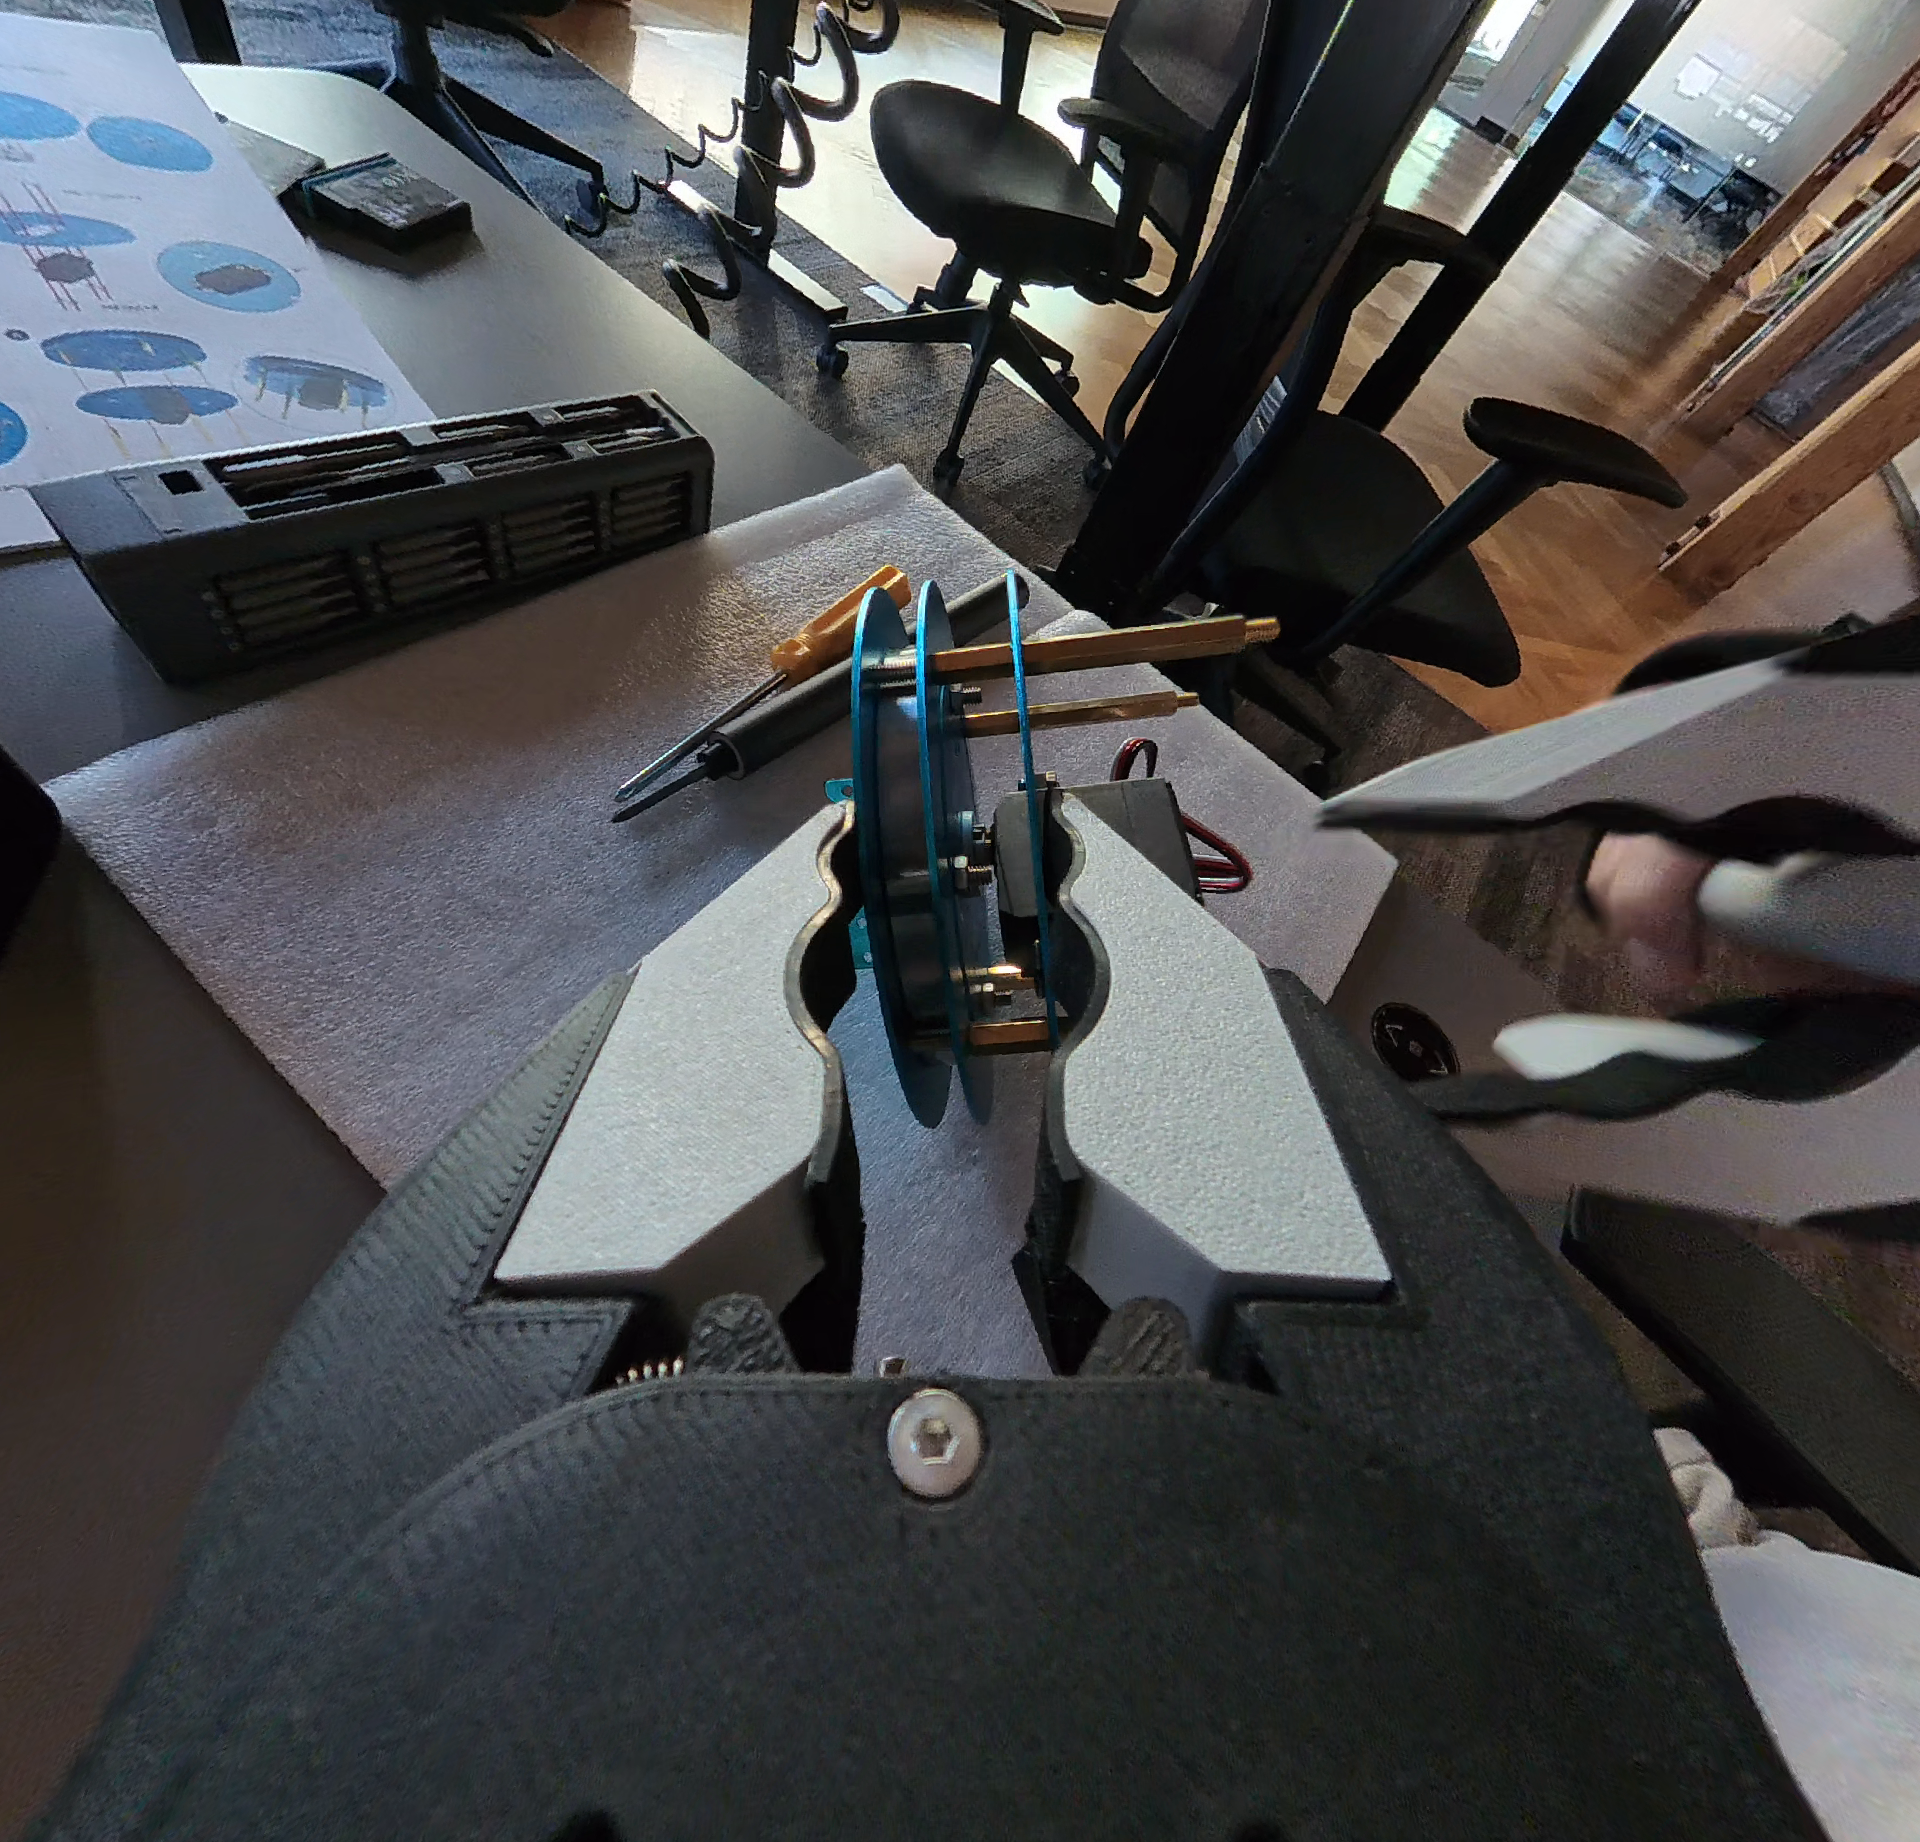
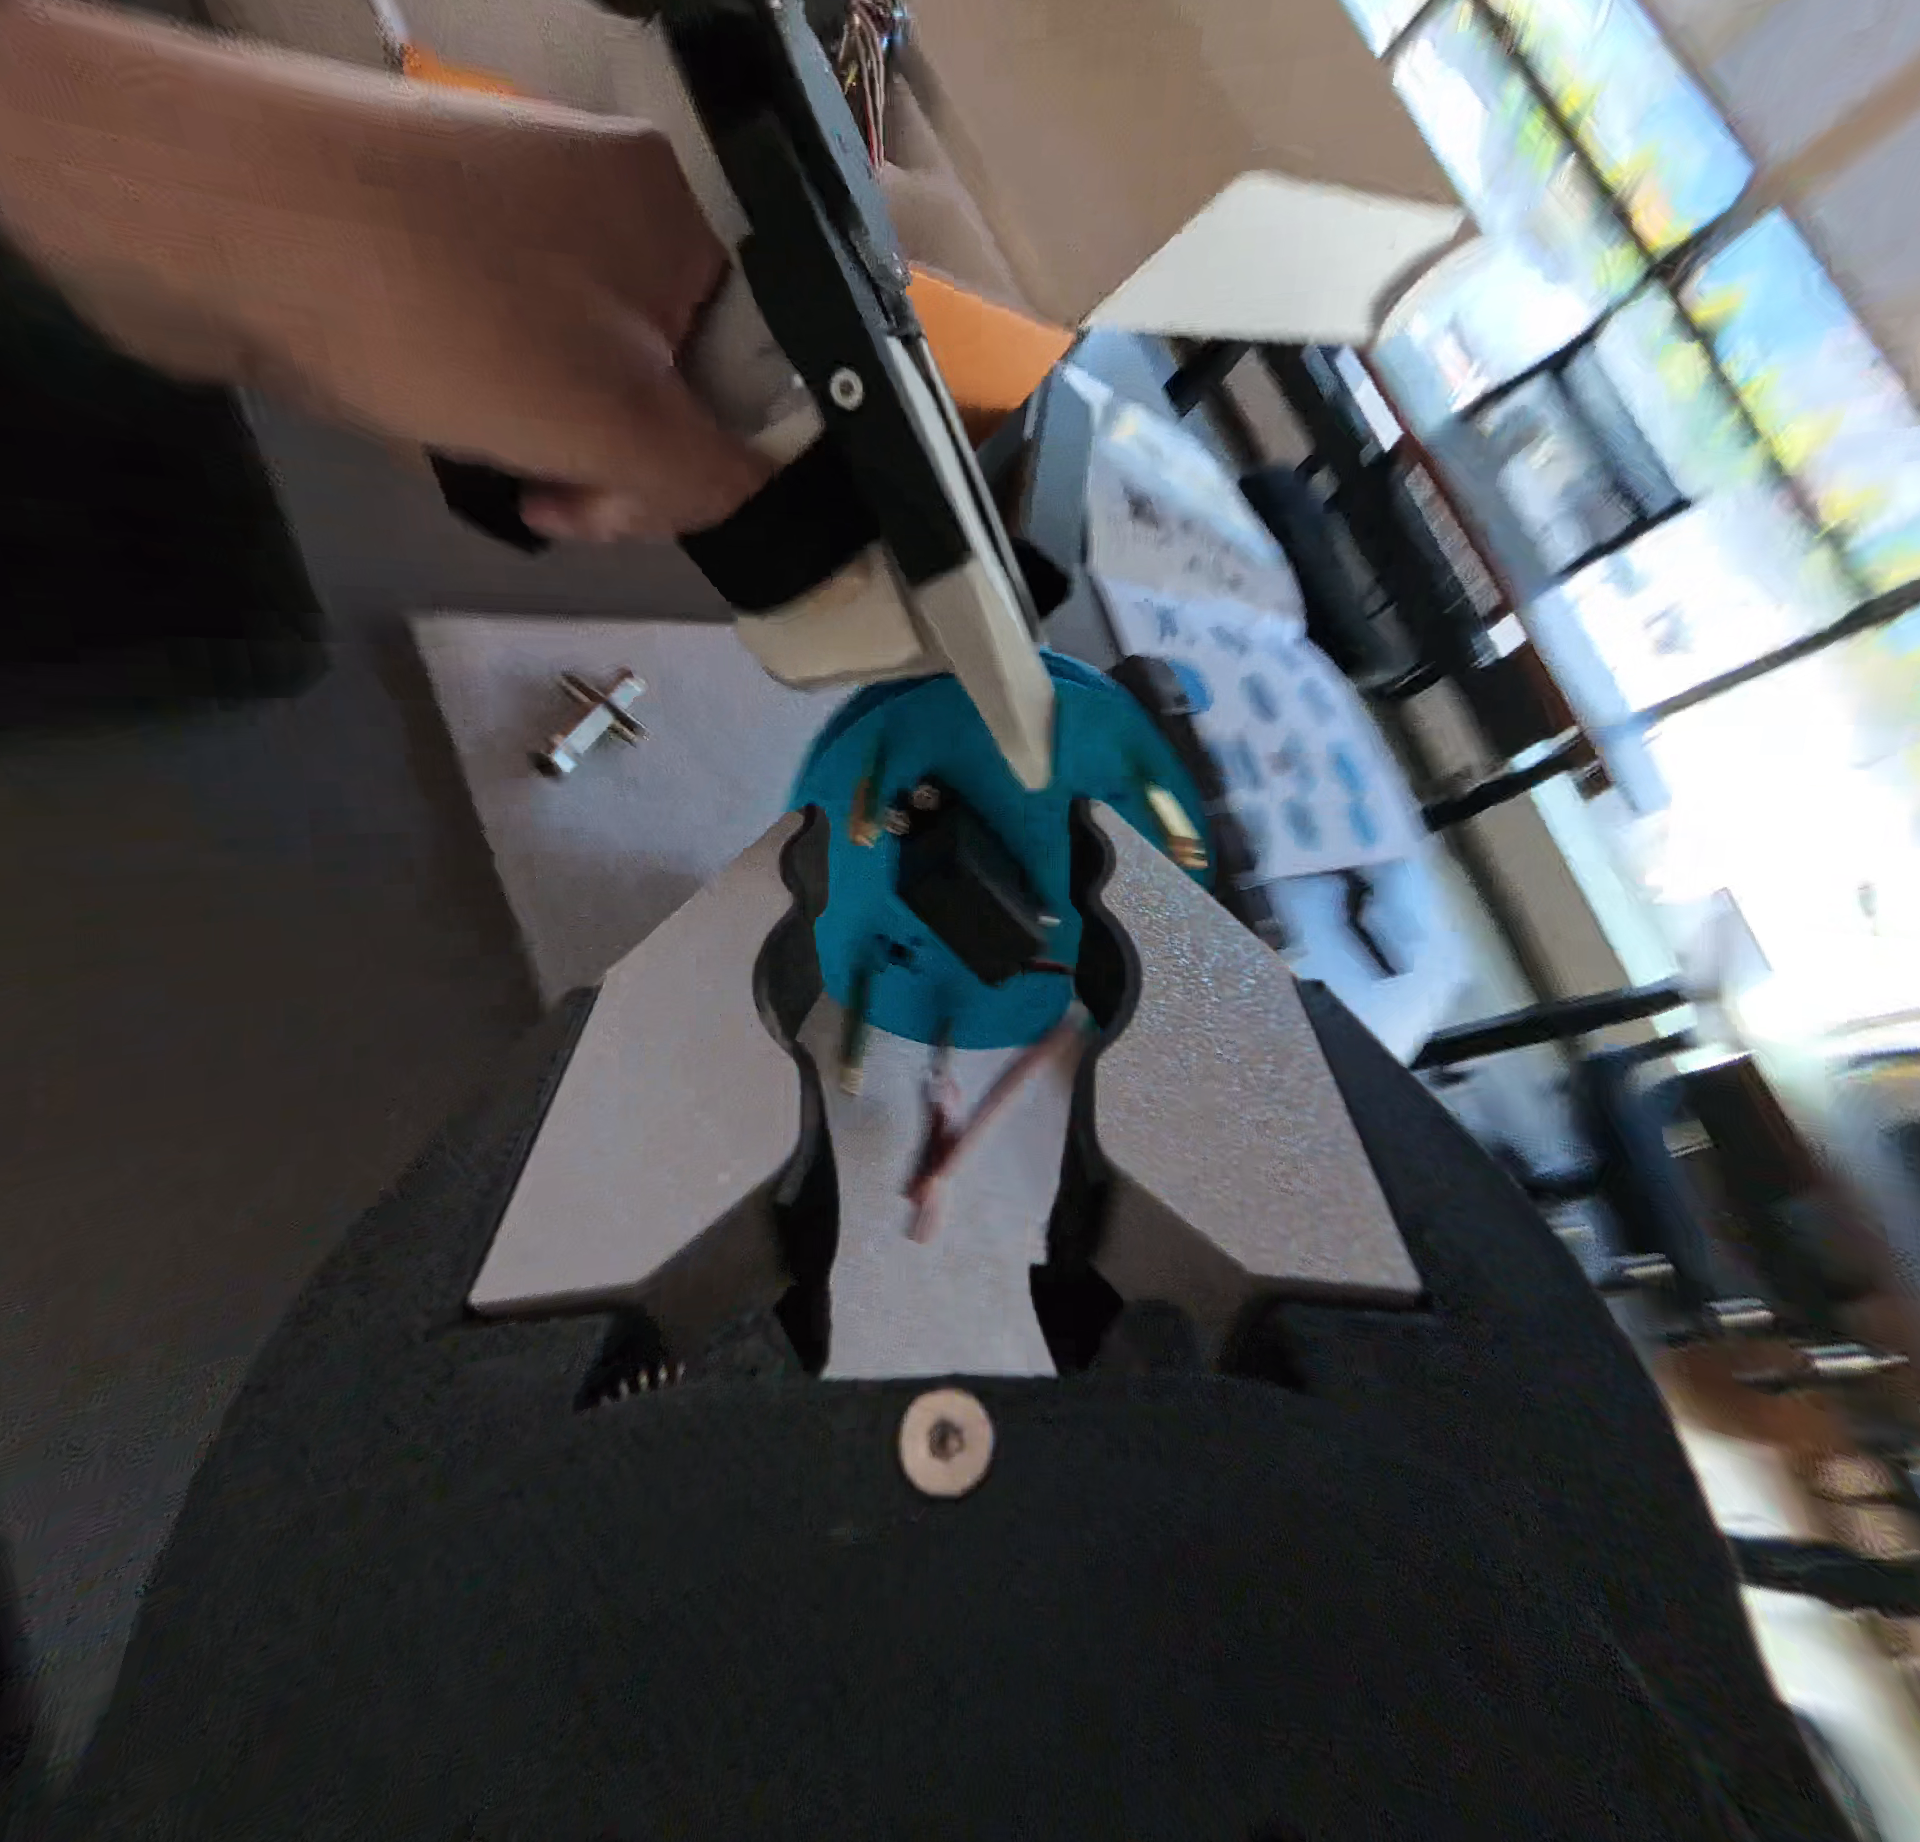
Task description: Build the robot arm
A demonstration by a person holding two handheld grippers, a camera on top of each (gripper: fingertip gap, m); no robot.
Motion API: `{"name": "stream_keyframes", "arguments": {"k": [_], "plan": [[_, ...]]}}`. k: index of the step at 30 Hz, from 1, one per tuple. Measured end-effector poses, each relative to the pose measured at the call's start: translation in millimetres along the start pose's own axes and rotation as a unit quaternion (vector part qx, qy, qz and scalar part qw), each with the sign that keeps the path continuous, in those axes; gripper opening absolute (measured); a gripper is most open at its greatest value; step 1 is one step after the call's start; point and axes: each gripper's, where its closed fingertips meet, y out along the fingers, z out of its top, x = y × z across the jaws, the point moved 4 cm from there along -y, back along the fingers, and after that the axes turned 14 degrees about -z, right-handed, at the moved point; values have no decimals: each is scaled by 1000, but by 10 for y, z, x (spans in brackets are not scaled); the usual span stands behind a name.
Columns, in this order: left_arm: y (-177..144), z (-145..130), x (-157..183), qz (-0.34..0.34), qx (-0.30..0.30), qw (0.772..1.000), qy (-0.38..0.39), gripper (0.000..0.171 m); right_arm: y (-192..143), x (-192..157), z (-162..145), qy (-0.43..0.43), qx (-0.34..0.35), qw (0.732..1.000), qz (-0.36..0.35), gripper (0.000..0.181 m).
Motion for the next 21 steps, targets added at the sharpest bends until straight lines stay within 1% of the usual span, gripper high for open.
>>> {"name": "stream_keyframes", "arguments": {"k": [1,2,3,4,5,7,8,10,11,13,15,19,21], "plan": [[-6,-2,-10,-1,1,1000,-4,32,-53,135,-31,-47,20,998,-21,44],[-8,-2,-19,-2,2,1000,-9,32,-88,228,-61,-74,35,996,-30,42],[-8,-1,-27,-3,4,1000,-13,32,-109,225,-68,-91,43,995,-17,44],[-5,2,-30,-4,4,1000,-15,32,-115,144,-47,-107,51,993,3,43],[-1,6,-30,-4,4,1000,-15,33,-97,48,-28,-136,55,989,9,39],[4,9,-26,-4,4,1000,-13,33,6,-113,-71,-230,38,973,-1,37],[6,9,-22,-4,5,1000,-12,32,61,-164,-93,-258,31,966,-3,31],[6,8,-19,-3,5,1000,-10,33,141,-255,-97,-260,34,965,18,24],[5,7,-19,-3,5,1000,-9,33,176,-258,-99,-256,29,966,19,17],[-2,2,-23,-4,6,1000,-11,33,226,-251,-113,-253,18,967,22,12],[-9,-2,-29,-5,6,1000,-13,33,247,-241,-91,-238,21,971,21,5],[-10,-2,-39,-6,6,1000,-18,33,262,-236,-92,-213,14,977,24,4],[-7,0,-32,-6,6,1000,-16,33,259,-225,-102,-160,3,987,32,4]]}}
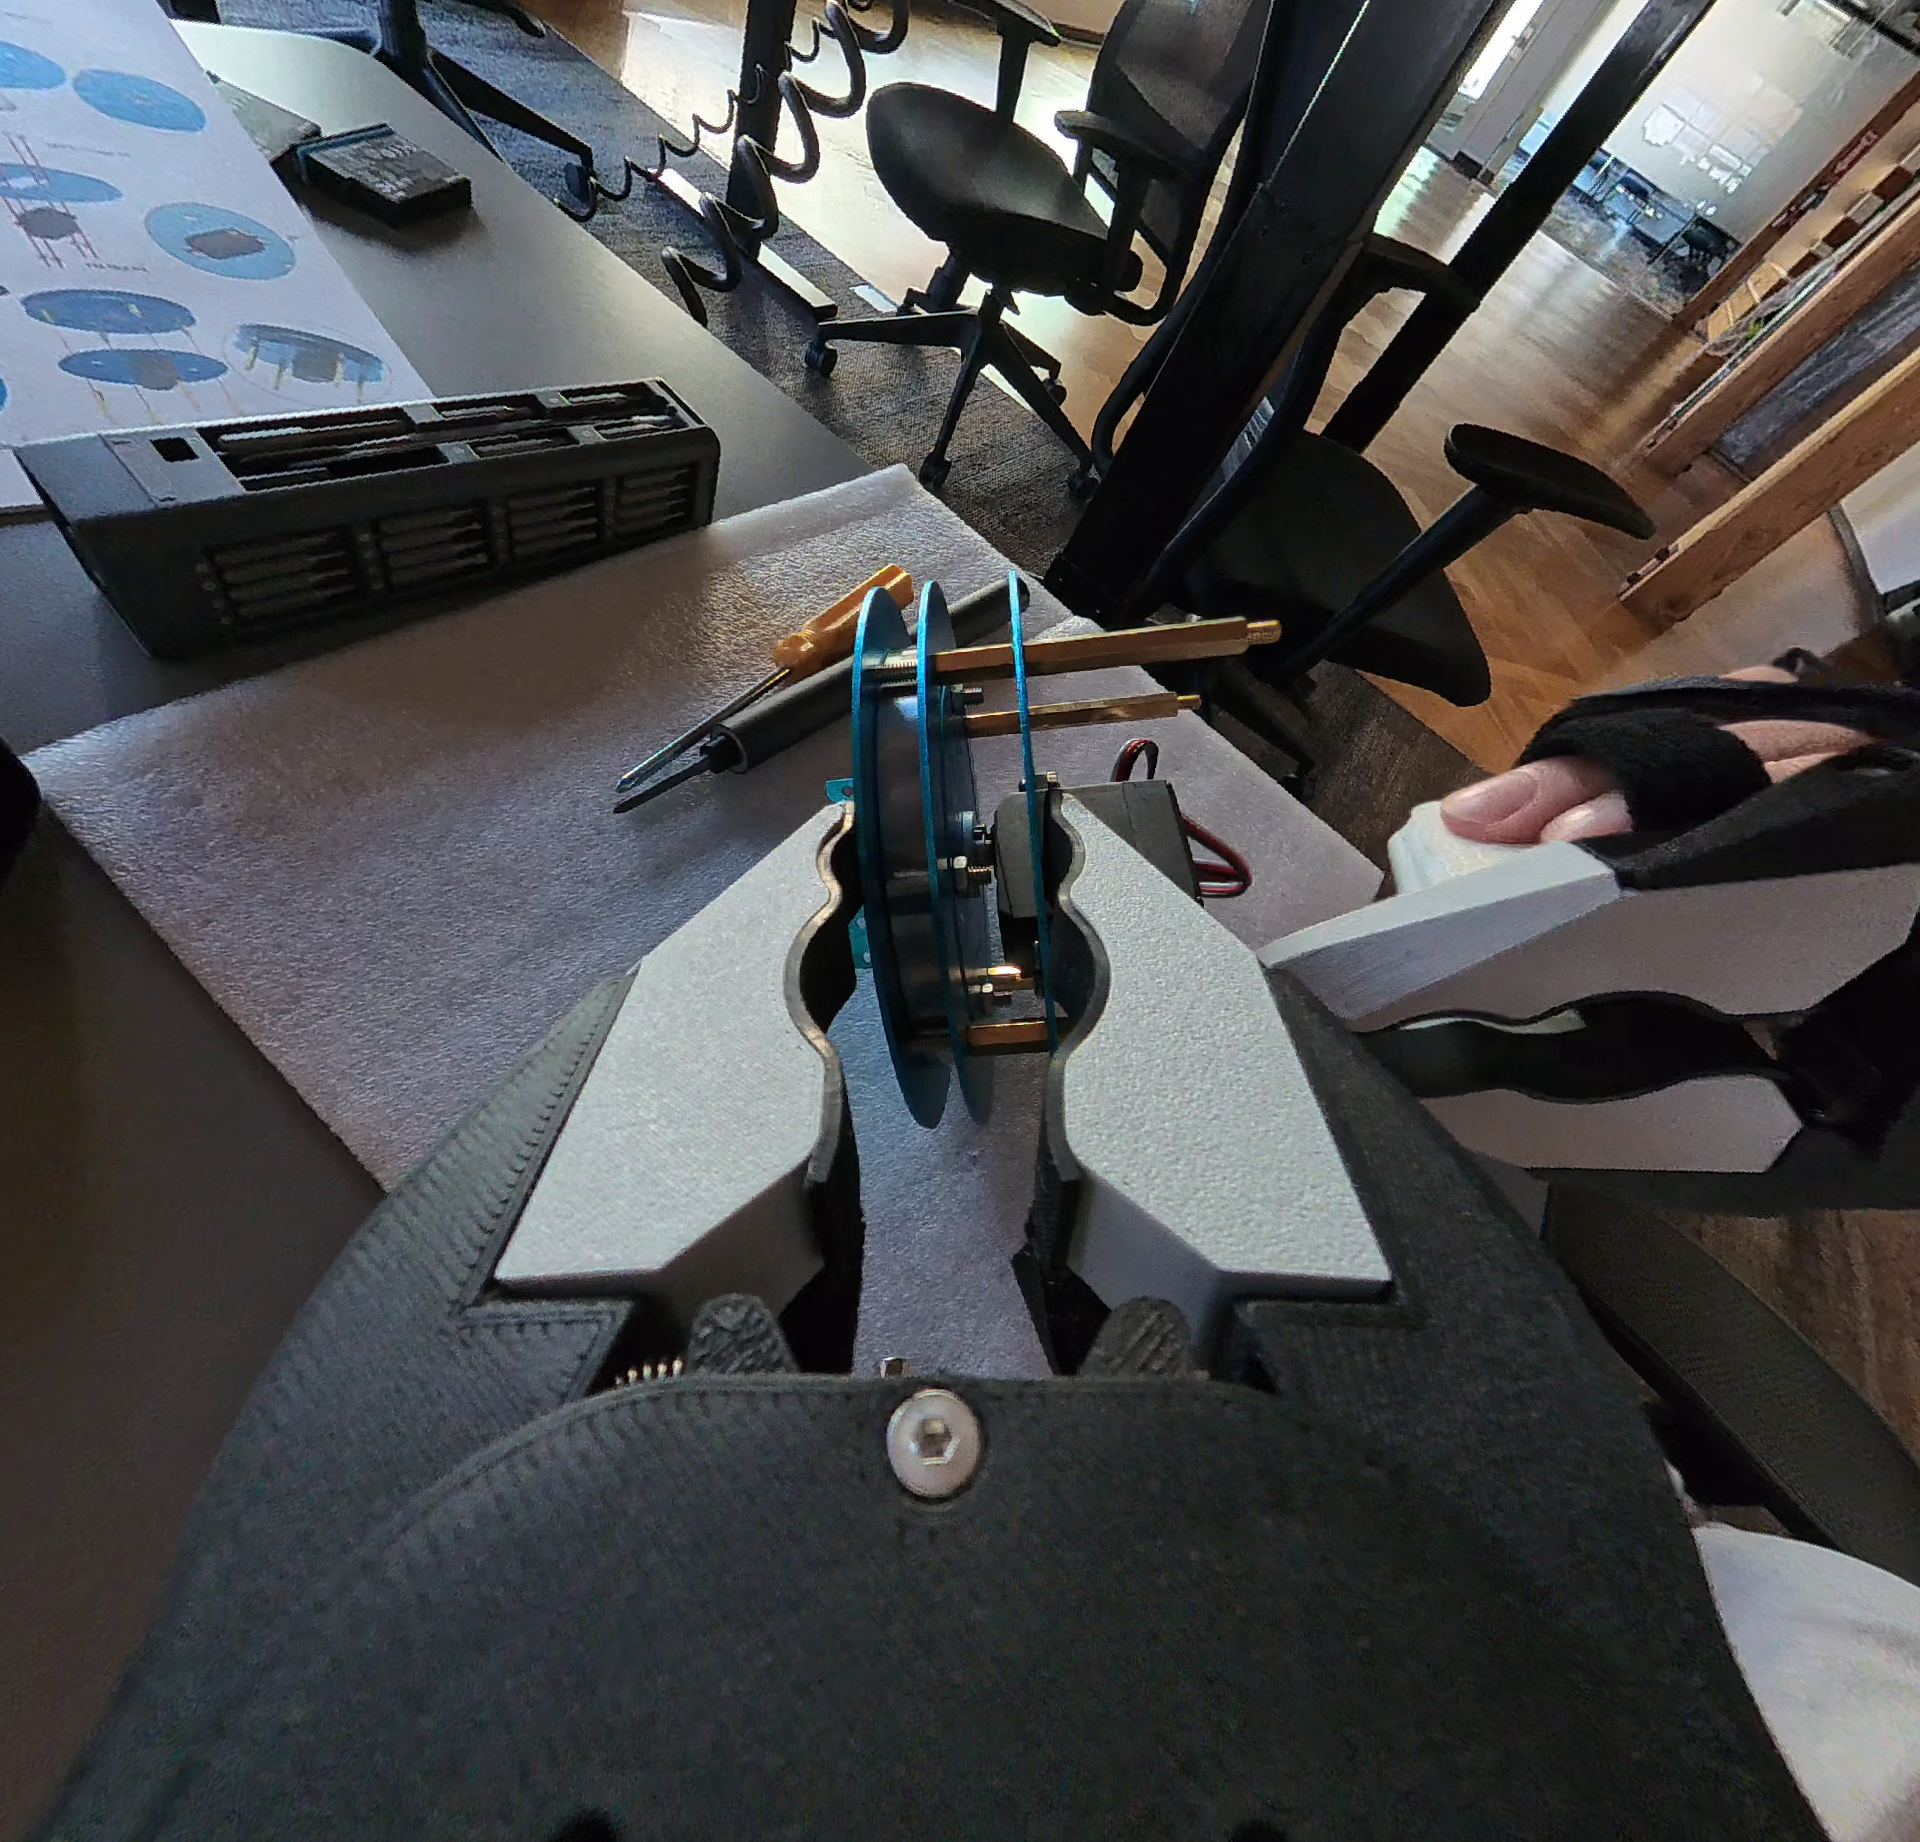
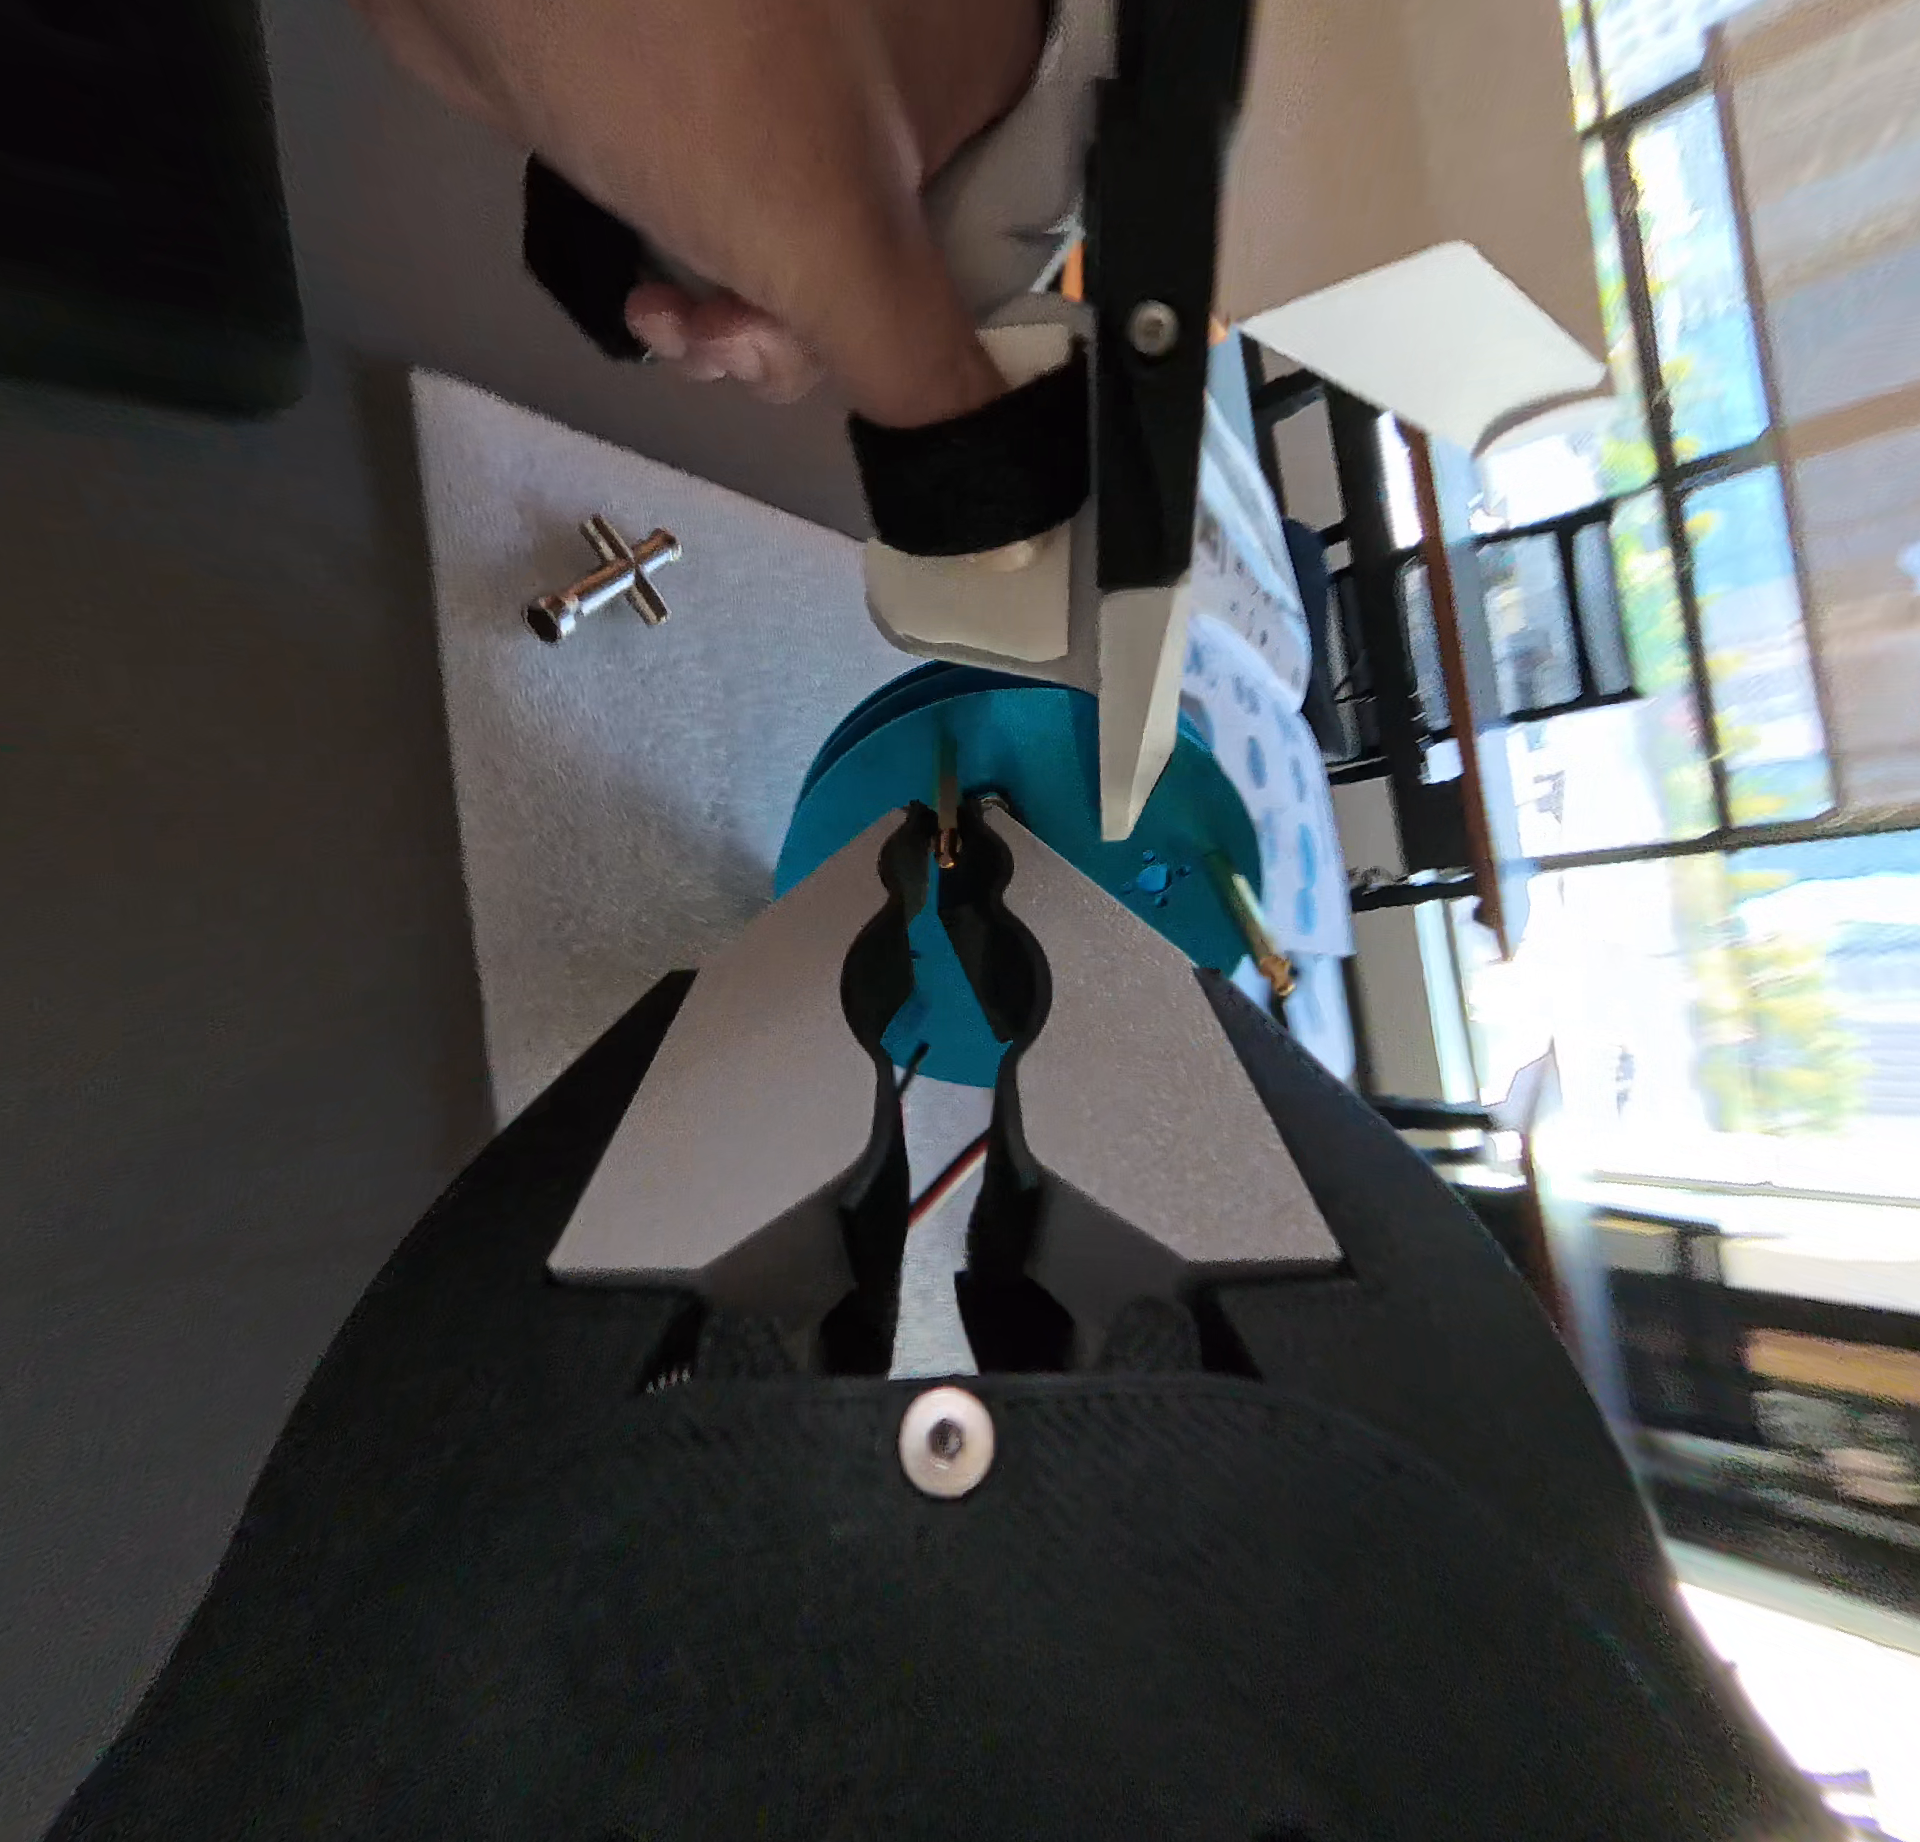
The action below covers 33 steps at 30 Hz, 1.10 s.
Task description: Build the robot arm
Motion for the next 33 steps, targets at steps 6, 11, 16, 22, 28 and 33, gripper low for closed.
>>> {"name": "stream_keyframes", "arguments": {"k": [6,11,16,22,28,33], "plan": [[4,1,2,6,0,1000,5,32,-1,5,-44,260,-31,965,2,5],[15,2,20,12,0,1000,15,33,-23,-20,-60,418,-74,905,-19,5],[33,9,49,20,-4,999,28,32,-49,-33,-92,596,-99,797,-12,5],[20,-3,64,17,-7,999,35,32,-178,35,-43,476,-19,879,-19,33],[4,-4,23,6,-3,1000,15,33,-343,532,-657,121,14,985,-126,29],[-4,-11,26,0,-4,1000,18,33,-43,392,-894,-9,-2,999,-45,28]]}}
